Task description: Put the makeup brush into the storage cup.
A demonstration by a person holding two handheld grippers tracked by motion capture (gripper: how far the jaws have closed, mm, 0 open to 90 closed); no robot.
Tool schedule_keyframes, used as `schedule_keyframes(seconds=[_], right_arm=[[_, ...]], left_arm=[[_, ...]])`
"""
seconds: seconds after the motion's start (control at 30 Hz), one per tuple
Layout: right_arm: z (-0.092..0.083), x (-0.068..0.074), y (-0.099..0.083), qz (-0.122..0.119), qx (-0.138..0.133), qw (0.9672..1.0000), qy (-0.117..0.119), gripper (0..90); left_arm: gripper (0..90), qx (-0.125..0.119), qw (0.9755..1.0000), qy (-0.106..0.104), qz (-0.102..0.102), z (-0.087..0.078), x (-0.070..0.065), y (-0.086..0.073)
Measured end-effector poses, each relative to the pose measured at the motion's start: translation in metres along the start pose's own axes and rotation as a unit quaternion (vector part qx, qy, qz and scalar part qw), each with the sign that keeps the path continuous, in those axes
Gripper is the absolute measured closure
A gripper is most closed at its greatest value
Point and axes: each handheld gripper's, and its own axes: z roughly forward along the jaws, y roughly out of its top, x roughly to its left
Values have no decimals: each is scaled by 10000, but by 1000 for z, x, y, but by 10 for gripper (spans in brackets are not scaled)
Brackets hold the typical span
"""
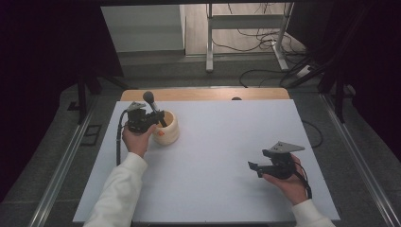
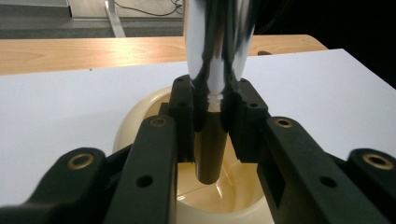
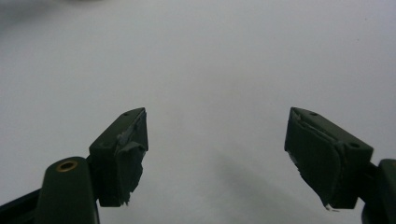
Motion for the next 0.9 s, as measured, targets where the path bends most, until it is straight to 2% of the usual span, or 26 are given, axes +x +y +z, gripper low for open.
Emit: schedule_keyframes(seconds=[0.27, 0.43, 0.5, 0.57, 0.6, 0.63, 0.7, 0.77, 0.8, 0.9], right_arm=[[0, 0, 0, -10, 10, 10000, 9, 220], [0, 0, 0, 1, 11, 10000, 1, 219], [0, 0, 0, 0, 8, 10000, 6, 219], [0, 0, 0, -1, 14, 10000, 5, 219], [0, 0, 0, 0, 15, 10000, 6, 219], [0, 0, 0, 1, 13, 10000, 6, 219], [0, 0, 0, 2, 6, 10000, 4, 219], [0, 0, 0, 2, 8, 10000, 3, 219], [0, 0, 0, 3, 11, 10000, 3, 219], [0, 0, 0, 2, 13, 10000, 0, 219]], left_arm=[[733, 47, 10000, 22, 27, 1, 1, -1], [713, -5, 10000, 37, 75, 0, 1, -1], [619, -82, 9998, 66, 142, -1, 0, -1], [431, -123, 9995, 209, 184, -3, -3, 1], [293, -150, 9994, 256, 176, -4, -4, 1], [293, -130, 9993, 305, 166, -5, -5, 2], [191, -94, 9994, 280, 161, -7, -4, 2], [148, -94, 9995, 228, 191, -10, -4, 1], [142, -108, 9997, 119, 207, -13, -5, 1], [138, -114, 9996, 98, 249, -16, -6, 2]])
